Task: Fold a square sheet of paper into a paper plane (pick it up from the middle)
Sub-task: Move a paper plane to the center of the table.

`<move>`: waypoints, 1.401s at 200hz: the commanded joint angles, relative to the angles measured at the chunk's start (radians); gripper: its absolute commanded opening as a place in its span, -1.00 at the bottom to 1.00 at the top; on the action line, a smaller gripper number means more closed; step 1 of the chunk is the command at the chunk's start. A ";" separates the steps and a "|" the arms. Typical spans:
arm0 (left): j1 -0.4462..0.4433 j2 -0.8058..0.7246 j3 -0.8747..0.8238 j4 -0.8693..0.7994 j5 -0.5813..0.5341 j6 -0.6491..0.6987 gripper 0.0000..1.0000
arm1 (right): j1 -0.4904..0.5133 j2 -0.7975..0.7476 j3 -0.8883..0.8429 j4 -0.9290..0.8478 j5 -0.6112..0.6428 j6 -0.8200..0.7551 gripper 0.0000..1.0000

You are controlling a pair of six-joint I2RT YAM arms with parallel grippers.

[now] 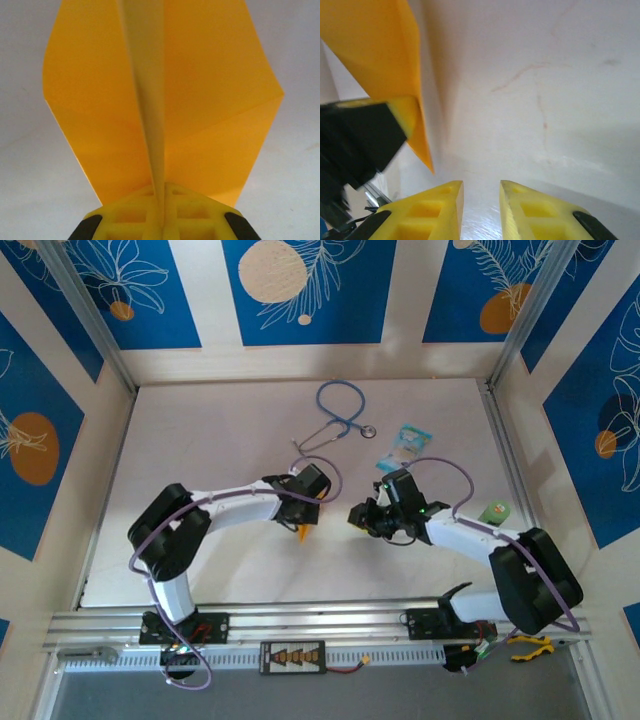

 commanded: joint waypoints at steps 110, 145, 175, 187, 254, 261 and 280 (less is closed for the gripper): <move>0.053 0.093 0.038 -0.056 0.030 0.040 -0.79 | -0.013 -0.052 -0.030 -0.033 0.008 0.017 -0.46; 0.053 0.104 0.028 -0.051 0.030 0.031 -0.61 | -0.013 -0.052 -0.030 -0.033 0.009 0.019 -0.45; 0.054 0.124 0.025 -0.058 0.022 0.001 -0.48 | -0.013 -0.052 -0.029 -0.031 0.009 0.021 -0.45; 0.054 0.130 0.025 -0.057 0.020 -0.011 -0.46 | -0.013 -0.053 -0.028 -0.031 0.010 0.021 -0.45; 0.054 0.131 0.031 -0.073 -0.011 -0.040 -0.25 | -0.015 -0.062 -0.036 -0.033 0.011 0.019 -0.45; 0.053 0.133 0.032 -0.073 -0.013 -0.043 -0.23 | -0.016 -0.062 -0.035 -0.034 0.011 0.019 -0.45; 0.054 0.137 0.039 -0.071 -0.007 -0.044 -0.22 | -0.017 -0.063 -0.034 -0.034 0.009 0.018 -0.45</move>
